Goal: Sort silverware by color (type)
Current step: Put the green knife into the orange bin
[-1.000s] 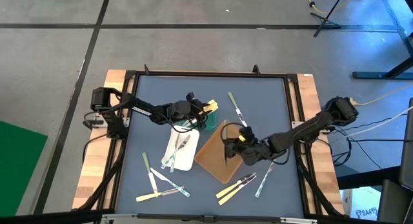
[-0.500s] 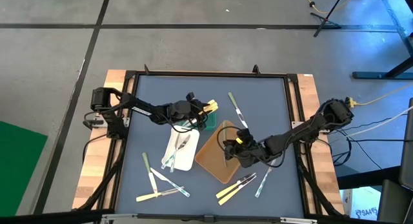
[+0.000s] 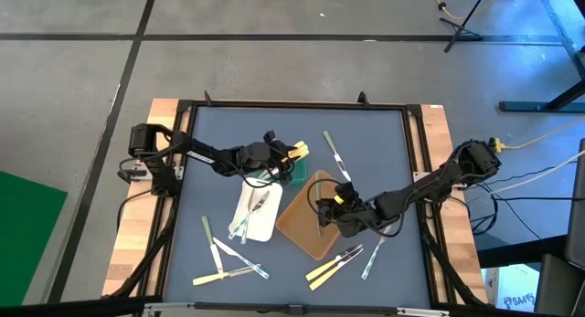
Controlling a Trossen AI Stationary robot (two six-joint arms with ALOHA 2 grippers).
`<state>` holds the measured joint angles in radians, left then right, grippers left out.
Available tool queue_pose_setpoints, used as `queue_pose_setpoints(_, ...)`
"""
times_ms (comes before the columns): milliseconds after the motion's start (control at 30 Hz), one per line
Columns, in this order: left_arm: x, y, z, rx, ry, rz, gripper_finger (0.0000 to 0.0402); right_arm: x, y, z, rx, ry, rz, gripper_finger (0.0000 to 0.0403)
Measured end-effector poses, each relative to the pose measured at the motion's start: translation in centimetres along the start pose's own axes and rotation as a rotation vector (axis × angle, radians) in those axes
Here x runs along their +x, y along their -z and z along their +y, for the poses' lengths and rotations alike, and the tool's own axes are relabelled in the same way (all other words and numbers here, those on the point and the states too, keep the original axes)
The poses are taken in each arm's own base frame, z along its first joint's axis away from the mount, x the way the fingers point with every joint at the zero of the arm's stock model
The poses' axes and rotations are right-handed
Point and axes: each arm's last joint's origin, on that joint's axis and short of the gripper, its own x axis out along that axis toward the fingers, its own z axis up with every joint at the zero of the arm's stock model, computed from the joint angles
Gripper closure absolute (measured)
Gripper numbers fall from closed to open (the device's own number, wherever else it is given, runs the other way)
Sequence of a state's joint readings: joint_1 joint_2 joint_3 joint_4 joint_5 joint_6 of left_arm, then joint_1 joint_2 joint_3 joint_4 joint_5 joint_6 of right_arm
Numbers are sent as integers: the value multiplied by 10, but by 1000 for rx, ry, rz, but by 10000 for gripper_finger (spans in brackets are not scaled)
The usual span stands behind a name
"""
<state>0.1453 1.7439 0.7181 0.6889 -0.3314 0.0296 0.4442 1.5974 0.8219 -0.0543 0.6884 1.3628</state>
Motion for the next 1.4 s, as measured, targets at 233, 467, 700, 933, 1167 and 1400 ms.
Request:
queue_pose_setpoints(233, 0, 0, 0, 0, 0, 0, 264, 0, 0, 0, 0, 0, 0, 372)
queue_pose_setpoints(467, 0, 0, 0, 0, 0, 0, 264, 0, 0, -1, -9, 5, 1, 372)
queue_pose_setpoints(700, 0, 0, 0, 0, 0, 0, 264, 0, 2, 0, 24, -4, 54, 372)
queue_pose_setpoints(933, 0, 0, 0, 0, 0, 0, 264, 0, 3, -3, 6, 19, 78, 372)
queue_pose_setpoints(1167, 0, 0, 0, 0, 0, 0, 264, 0, 4, -6, -13, 40, 105, 372)
queue_pose_setpoints(1400, 0, 0, 0, 0, 0, 0, 264, 0, 5, -7, -17, 44, 108, 372)
